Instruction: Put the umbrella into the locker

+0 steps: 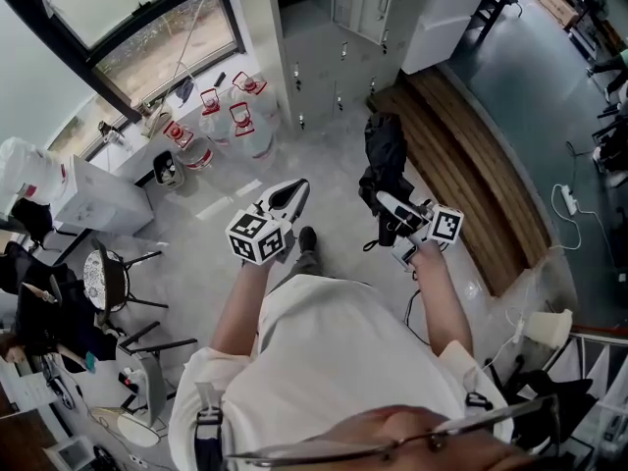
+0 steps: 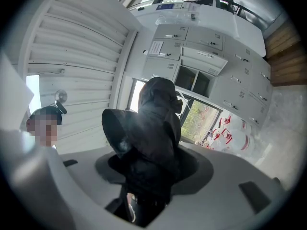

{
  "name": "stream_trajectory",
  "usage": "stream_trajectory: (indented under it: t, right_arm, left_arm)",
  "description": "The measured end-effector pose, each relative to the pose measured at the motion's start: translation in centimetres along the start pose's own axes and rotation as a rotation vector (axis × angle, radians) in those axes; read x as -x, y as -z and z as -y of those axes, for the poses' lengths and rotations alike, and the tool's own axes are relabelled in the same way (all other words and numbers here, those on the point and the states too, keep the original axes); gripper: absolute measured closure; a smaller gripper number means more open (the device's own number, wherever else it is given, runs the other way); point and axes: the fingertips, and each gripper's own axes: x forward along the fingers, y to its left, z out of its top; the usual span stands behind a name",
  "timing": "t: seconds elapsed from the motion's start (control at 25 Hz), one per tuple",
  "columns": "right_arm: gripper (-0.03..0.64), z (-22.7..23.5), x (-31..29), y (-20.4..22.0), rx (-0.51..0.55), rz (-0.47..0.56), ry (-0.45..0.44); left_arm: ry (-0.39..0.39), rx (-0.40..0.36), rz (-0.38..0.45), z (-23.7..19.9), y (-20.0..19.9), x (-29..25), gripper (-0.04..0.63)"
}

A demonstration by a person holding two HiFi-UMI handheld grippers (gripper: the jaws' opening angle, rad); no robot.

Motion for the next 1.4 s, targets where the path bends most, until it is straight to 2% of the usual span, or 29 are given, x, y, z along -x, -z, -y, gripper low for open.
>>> stream_trajectory:
  t: [0.32, 0.6, 1.08, 1.4]
  right_arm:
    - [0.388, 2.4, -2.2, -2.7, 0.022, -0.005, 0.025]
    - [0.388, 5.2, -7.4, -6.6, 0.018, 0.008, 0.015]
    - [0.388, 10.1, -14.9, -11.2, 0.023, 0.06, 0.046]
    - [0.388, 11.6, -17.5, -12.7, 0.026, 0.086, 0.061]
  left_arm:
    - [0.026, 0.013, 0.006, -3.6, -1.0, -3.5, 0.59]
    - [0.053, 0.026, -0.016, -9.5, -3.5, -7.7, 0.589]
    - [0.117, 0.019, -0.031, -18.9, -7.5, -12.5, 0.59]
    - [0.159, 0.019, -0.034, -21.7, -8.6, -14.8, 0.591]
